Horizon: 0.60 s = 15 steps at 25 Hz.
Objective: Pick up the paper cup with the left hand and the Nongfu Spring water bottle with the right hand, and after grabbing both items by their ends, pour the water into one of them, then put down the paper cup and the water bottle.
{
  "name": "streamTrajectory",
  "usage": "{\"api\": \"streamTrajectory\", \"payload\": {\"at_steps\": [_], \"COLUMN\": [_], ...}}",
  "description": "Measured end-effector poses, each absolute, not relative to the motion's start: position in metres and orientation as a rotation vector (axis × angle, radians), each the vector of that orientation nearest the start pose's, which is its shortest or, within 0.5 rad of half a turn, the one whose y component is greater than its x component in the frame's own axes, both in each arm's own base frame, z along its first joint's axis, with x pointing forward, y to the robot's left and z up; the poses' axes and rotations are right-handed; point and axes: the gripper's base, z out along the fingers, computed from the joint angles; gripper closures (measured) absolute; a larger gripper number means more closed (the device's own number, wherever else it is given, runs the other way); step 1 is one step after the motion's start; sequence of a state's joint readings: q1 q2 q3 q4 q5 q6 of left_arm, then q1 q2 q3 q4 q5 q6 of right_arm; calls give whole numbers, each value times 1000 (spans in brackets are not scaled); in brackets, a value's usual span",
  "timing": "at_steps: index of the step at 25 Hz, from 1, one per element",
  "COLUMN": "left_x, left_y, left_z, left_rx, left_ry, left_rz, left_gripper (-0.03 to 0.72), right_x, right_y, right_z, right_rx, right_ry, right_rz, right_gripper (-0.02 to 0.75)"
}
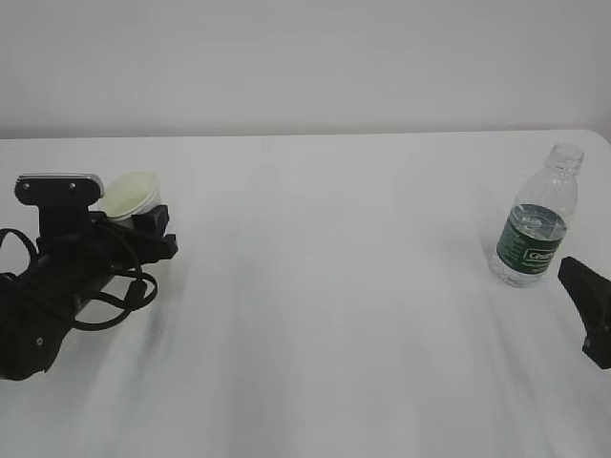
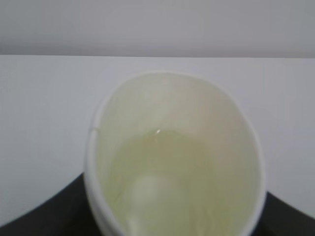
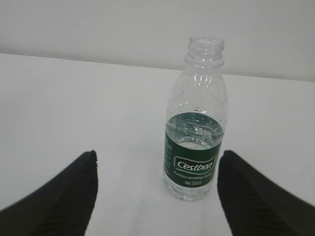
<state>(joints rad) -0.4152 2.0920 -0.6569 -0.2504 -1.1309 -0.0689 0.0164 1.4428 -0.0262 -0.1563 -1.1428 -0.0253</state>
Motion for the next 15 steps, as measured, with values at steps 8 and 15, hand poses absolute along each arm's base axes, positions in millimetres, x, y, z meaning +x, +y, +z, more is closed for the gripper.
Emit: {"api": "streamTrajectory", "payload": {"at_steps": [8,15], "left_x": [327,327], "left_y": [-121,-121], "left_z": [79,65], "left_rx": [50,65], "left_ry": [1800,1832], "left_rz": [-218,-211], "left_gripper": [242,243], "right_x": [172,172], "right_y": [16,16], "right_z": [153,153], "right_rx": [-202,-203], "right_ry": [1749,1749], "right_rz": [74,74], "right_gripper": [164,164]}}
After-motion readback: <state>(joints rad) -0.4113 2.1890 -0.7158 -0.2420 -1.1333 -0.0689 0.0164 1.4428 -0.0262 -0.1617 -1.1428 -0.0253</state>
